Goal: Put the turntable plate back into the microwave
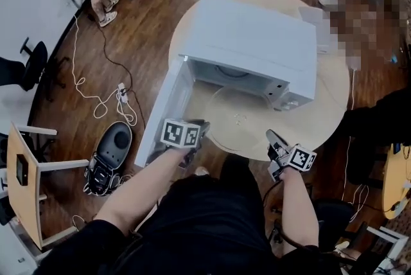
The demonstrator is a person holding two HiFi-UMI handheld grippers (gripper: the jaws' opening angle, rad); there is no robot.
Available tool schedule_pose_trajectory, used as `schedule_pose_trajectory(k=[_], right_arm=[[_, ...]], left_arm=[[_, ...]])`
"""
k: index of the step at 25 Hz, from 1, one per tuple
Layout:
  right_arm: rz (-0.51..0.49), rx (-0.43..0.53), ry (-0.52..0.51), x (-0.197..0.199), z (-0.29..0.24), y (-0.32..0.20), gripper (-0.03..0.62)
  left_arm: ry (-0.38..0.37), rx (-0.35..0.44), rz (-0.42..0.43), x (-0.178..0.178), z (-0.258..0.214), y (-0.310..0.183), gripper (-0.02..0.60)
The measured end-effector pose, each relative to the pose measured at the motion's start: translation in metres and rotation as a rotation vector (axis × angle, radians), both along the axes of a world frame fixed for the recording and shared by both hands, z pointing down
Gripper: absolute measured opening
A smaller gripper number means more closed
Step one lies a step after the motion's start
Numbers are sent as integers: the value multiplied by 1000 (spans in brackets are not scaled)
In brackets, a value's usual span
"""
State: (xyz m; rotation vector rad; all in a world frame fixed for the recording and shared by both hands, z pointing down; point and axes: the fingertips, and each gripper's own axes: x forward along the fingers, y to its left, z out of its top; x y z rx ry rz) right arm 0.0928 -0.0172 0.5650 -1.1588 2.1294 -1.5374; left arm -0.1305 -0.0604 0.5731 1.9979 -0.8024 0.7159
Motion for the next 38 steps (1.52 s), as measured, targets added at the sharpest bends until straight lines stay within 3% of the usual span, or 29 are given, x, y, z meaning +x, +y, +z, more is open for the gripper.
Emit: schedule_pose_trajectory(k=[10, 16, 23, 28, 32, 36, 38], right_arm=[[-62, -22, 9, -14, 10, -50, 41], [18, -15, -43, -23, 8, -72, 38], [195, 18, -129, -16, 1, -99, 49], [311, 11, -159, -13, 0, -117, 54], [365, 30, -74, -22, -2, -136, 48], [544, -58, -14, -22, 7, -137, 55], [640, -97, -113, -18, 7, -137, 80]], left_arm=[[-41, 22, -195, -21, 4, -41, 69], [-101, 72, -229, -31, 5, -63, 72], [-96, 83, -289, -29, 22, -84, 71], [-77, 137, -326, -27, 18, -106, 66], [-69, 176, -377, -26, 12, -125, 58], [-29, 184, -447, -25, 9, -139, 49], [0, 185, -479, -24, 9, -143, 46]])
